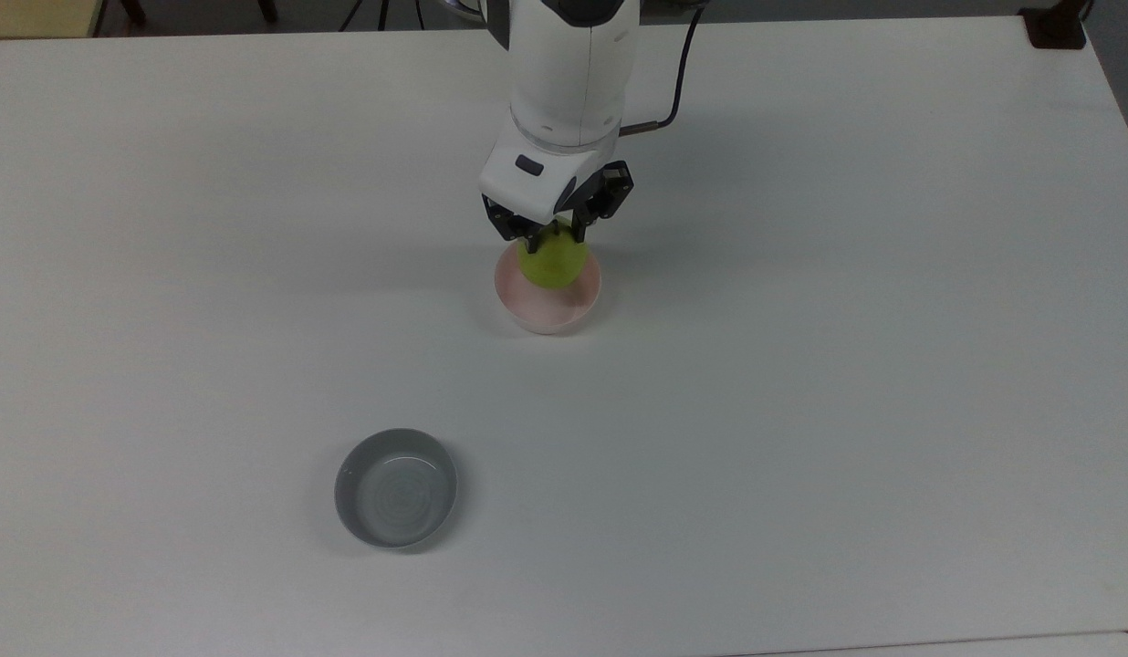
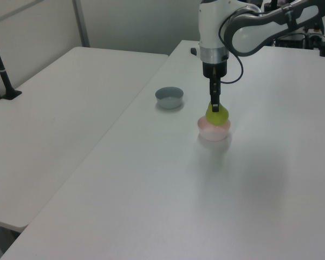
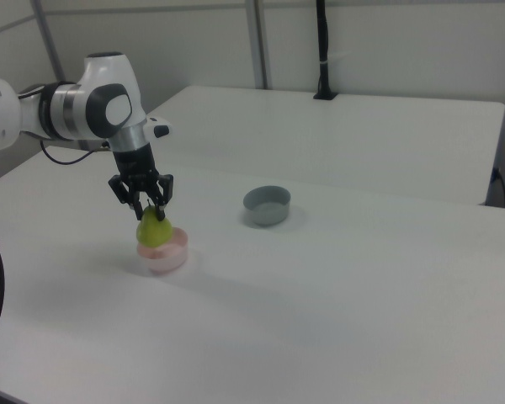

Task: Place the pear in the bowl
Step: 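Lower the pear into the pink bowl and open the gripper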

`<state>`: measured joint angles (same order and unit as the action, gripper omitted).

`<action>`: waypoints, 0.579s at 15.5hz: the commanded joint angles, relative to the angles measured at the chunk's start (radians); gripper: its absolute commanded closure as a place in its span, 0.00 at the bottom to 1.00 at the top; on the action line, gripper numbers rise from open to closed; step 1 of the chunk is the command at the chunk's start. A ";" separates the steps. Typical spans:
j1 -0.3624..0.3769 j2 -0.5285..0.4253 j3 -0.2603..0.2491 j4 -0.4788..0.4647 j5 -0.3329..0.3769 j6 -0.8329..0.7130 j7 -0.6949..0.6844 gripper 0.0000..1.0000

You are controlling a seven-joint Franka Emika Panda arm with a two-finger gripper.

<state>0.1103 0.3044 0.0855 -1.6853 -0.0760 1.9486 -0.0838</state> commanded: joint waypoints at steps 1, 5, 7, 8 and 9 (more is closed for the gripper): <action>0.009 -0.011 -0.003 -0.039 -0.005 0.062 0.024 0.69; 0.009 0.001 -0.003 -0.054 -0.007 0.104 0.024 0.69; 0.006 0.008 -0.003 -0.053 -0.007 0.115 0.024 0.69; 0.005 0.015 -0.003 -0.053 -0.007 0.121 0.024 0.69; 0.003 0.018 -0.004 -0.053 -0.007 0.130 0.024 0.68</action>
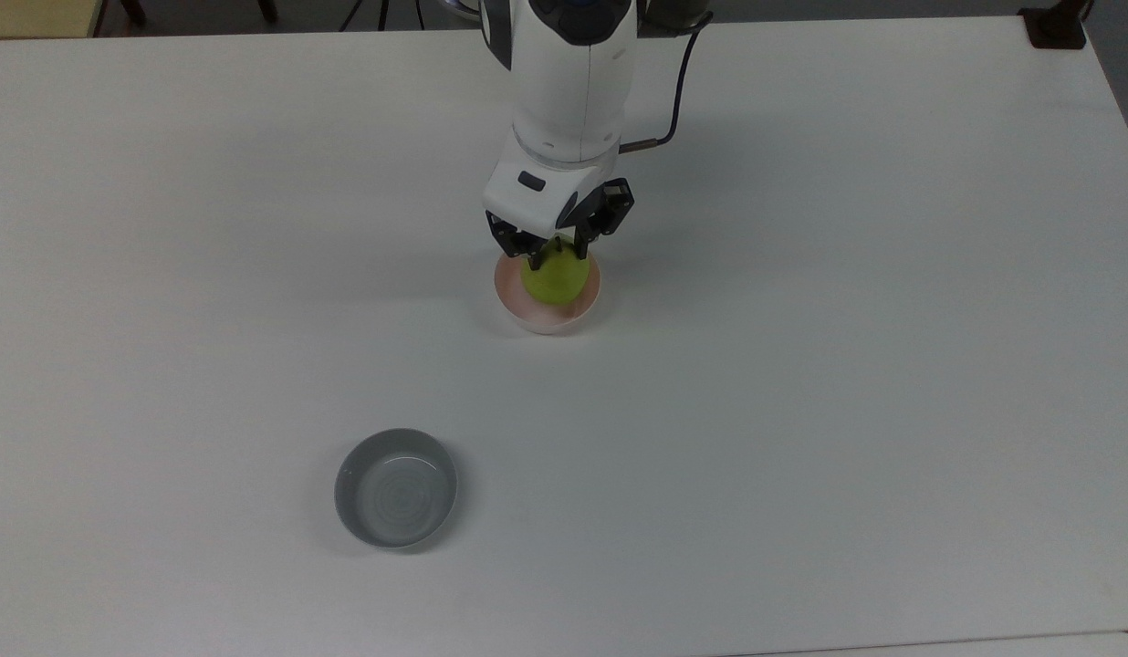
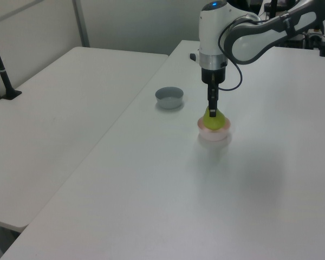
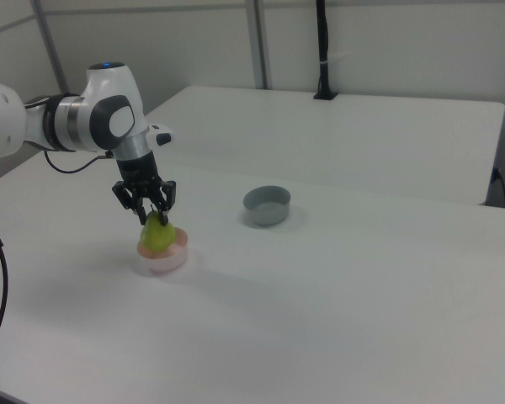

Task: Place the pear in the bowl
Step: 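Lower the pear into the pink bowl and open the gripper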

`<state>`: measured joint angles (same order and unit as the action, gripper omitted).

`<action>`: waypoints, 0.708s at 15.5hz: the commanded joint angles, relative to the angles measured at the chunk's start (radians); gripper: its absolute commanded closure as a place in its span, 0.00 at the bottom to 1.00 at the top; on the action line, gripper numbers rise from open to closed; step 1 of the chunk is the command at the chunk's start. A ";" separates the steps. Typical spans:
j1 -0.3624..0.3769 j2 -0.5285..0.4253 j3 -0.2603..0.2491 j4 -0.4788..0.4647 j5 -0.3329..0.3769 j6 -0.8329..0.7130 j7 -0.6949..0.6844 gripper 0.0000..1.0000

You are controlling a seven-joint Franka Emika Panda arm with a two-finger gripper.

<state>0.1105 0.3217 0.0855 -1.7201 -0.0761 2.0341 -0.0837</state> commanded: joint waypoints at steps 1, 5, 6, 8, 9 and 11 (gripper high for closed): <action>0.005 0.003 -0.004 -0.018 -0.008 0.046 0.024 0.68; 0.001 0.007 -0.004 -0.018 -0.014 0.049 0.024 0.65; 0.000 0.011 -0.004 -0.018 -0.014 0.051 0.024 0.60; 0.000 0.020 -0.006 -0.018 -0.016 0.049 0.024 0.55; 0.000 0.026 -0.006 -0.018 -0.019 0.048 0.024 0.46; -0.002 0.025 -0.007 -0.016 -0.034 0.041 0.024 0.19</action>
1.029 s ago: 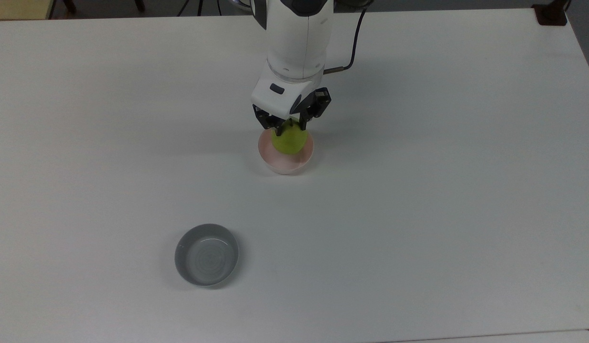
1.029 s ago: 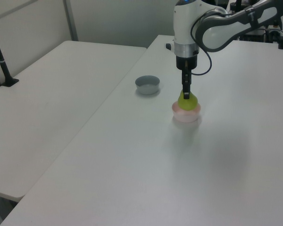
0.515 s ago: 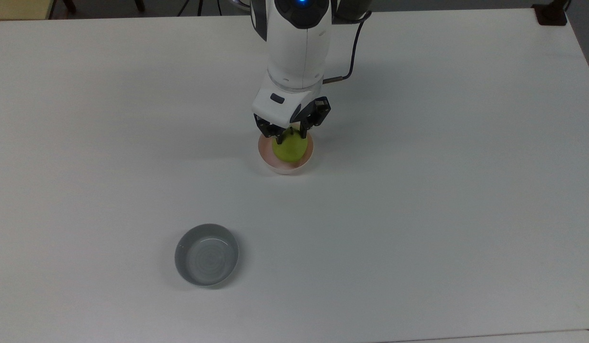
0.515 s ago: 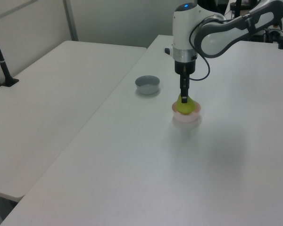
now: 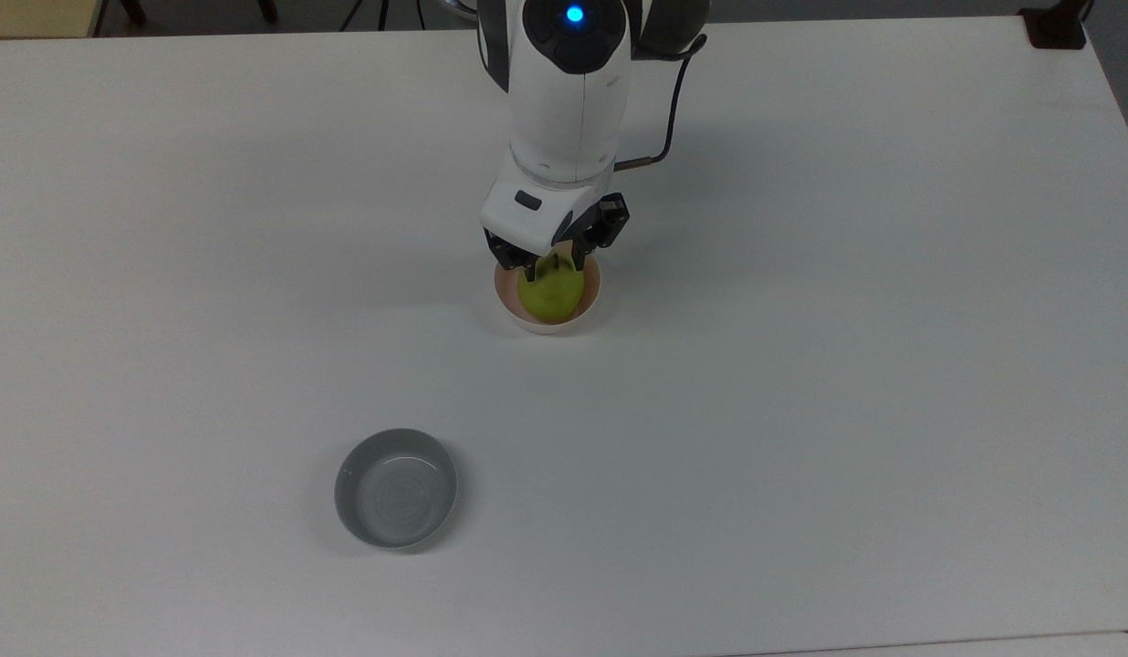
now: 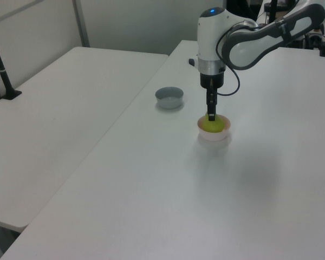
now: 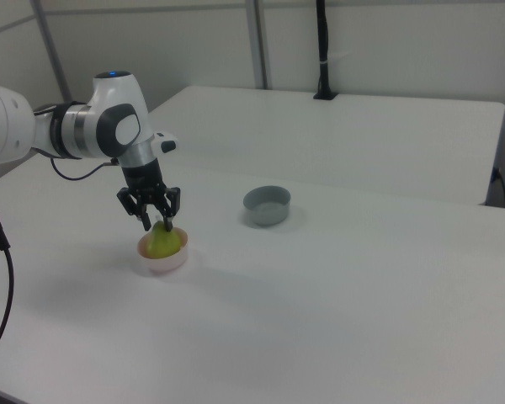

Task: Place the pear in the bowl
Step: 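Lower the pear into the pink bowl and open the gripper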

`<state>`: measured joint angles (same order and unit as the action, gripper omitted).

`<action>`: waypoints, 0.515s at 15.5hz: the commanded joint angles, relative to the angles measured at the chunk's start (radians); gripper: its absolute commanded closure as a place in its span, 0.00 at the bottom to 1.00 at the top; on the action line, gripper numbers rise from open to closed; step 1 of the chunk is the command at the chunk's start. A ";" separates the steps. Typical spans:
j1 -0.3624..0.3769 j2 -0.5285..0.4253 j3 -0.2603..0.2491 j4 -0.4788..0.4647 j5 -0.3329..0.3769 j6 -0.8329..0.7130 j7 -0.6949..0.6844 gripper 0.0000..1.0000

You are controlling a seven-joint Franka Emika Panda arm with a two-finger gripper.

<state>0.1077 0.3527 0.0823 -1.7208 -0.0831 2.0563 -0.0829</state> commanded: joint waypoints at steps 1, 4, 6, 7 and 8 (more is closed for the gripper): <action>0.003 -0.012 -0.004 -0.016 -0.027 0.010 0.023 0.00; 0.006 -0.035 -0.003 -0.003 -0.027 -0.060 0.023 0.00; 0.007 -0.061 -0.003 -0.003 -0.024 -0.074 0.025 0.00; 0.004 -0.078 -0.003 0.006 -0.021 -0.094 0.025 0.00; 0.003 -0.080 -0.006 0.024 -0.020 -0.117 0.026 0.00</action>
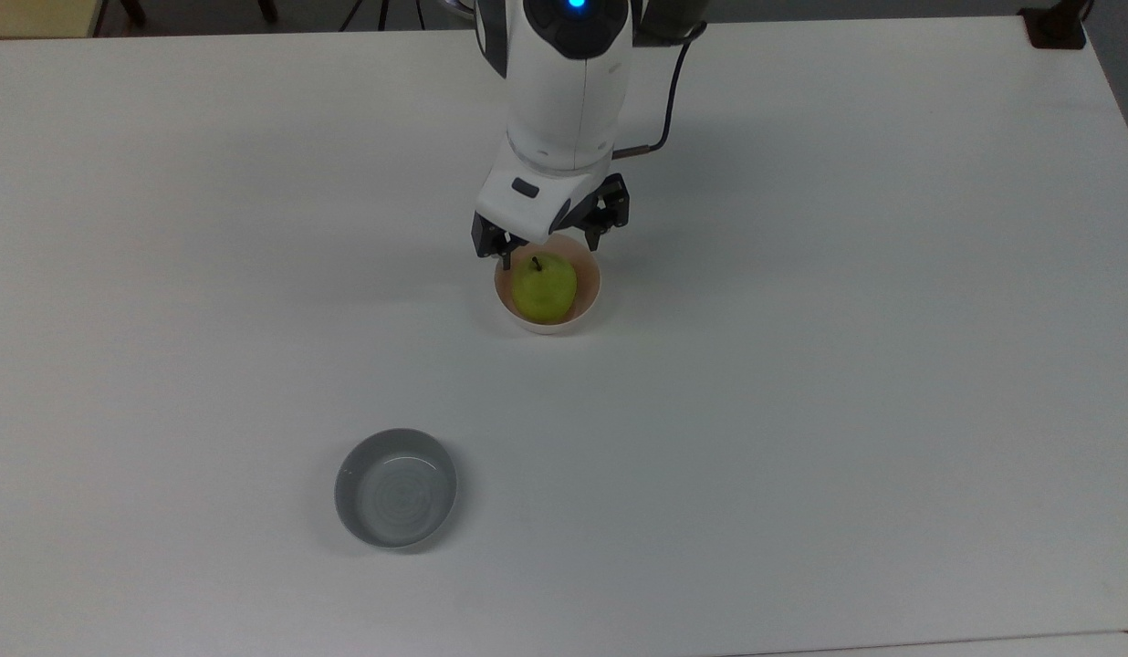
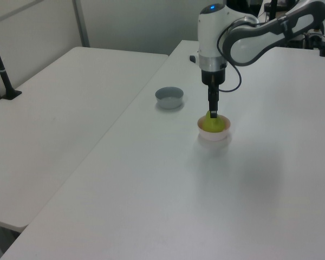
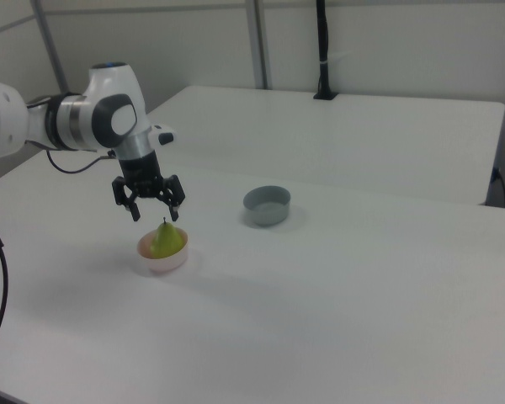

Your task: Place the pear in the bowl

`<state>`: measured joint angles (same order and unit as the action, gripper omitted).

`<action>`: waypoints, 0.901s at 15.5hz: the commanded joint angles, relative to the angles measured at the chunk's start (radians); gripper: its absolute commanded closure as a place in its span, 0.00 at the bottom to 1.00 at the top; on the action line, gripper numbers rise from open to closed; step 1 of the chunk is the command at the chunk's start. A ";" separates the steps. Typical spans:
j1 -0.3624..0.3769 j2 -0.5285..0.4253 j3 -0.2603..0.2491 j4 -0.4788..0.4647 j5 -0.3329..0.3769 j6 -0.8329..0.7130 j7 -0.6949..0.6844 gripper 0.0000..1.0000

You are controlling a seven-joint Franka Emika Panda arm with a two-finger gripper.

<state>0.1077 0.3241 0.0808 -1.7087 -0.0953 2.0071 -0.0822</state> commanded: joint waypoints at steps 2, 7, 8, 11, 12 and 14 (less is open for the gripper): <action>0.001 -0.059 -0.015 0.066 -0.004 -0.146 0.041 0.00; 0.000 -0.186 -0.085 0.109 0.000 -0.267 0.116 0.00; 0.000 -0.209 -0.095 0.109 0.000 -0.292 0.116 0.00; -0.005 -0.264 -0.108 0.113 0.017 -0.343 0.134 0.00; -0.017 -0.273 -0.107 0.116 0.025 -0.343 0.147 0.00; -0.048 -0.287 -0.096 0.116 0.052 -0.346 0.150 0.00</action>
<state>0.0916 0.0680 -0.0222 -1.5805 -0.0861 1.6808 0.0395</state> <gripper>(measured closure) 0.000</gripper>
